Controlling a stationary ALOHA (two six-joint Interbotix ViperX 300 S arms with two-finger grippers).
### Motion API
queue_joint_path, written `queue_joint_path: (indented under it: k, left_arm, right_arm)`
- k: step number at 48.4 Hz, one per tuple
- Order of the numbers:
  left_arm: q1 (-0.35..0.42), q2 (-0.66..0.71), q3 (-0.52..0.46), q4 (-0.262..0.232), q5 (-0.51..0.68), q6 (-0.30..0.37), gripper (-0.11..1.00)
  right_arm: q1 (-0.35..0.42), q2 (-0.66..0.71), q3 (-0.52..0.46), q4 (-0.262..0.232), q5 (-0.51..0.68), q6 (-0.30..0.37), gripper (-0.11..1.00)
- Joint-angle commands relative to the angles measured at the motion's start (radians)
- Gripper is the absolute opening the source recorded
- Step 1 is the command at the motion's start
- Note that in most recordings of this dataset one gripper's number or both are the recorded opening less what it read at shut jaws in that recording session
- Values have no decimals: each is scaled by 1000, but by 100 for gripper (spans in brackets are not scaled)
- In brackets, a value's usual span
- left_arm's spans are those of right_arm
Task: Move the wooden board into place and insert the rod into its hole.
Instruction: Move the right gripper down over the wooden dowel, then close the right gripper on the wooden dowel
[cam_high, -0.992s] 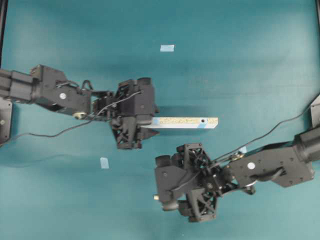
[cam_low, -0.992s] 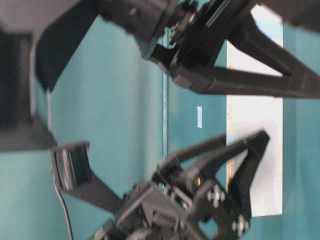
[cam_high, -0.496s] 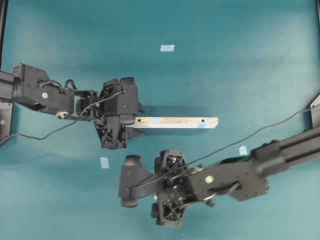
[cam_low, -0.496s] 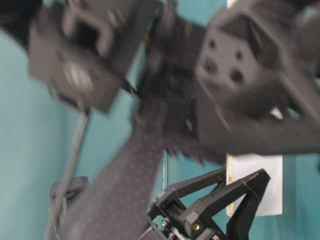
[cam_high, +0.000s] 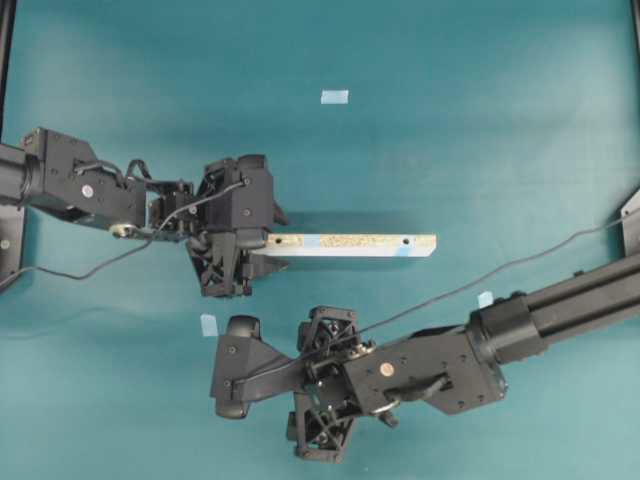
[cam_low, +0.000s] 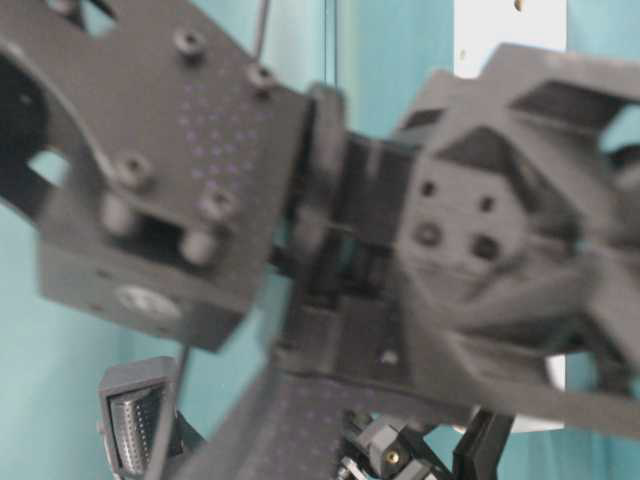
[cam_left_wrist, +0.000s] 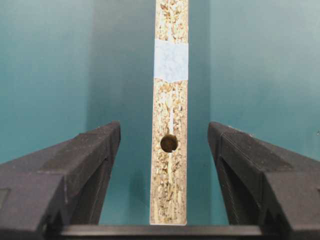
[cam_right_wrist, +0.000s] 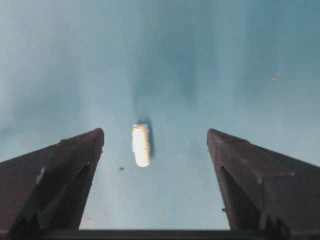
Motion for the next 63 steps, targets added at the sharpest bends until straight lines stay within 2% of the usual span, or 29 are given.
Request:
queue_joint_path:
  k: [1, 40, 57, 63]
  left_arm:
    - [-2, -28, -8, 0, -8, -3, 69]
    - [-3, -23, -5, 0, -8, -5, 69]
    - [-2, -21, -5, 0, -8, -5, 69]
    - [-2, -21, -5, 0, -8, -5, 69]
  right_arm:
    - [5, -17, -29, 11, -3, -5, 88]
    - [5, 17, -25, 3, -17, -6, 87]
    - [5, 17, -21, -6, -25, -6, 69]
    - [5, 17, -21, -6, -21, -6, 68]
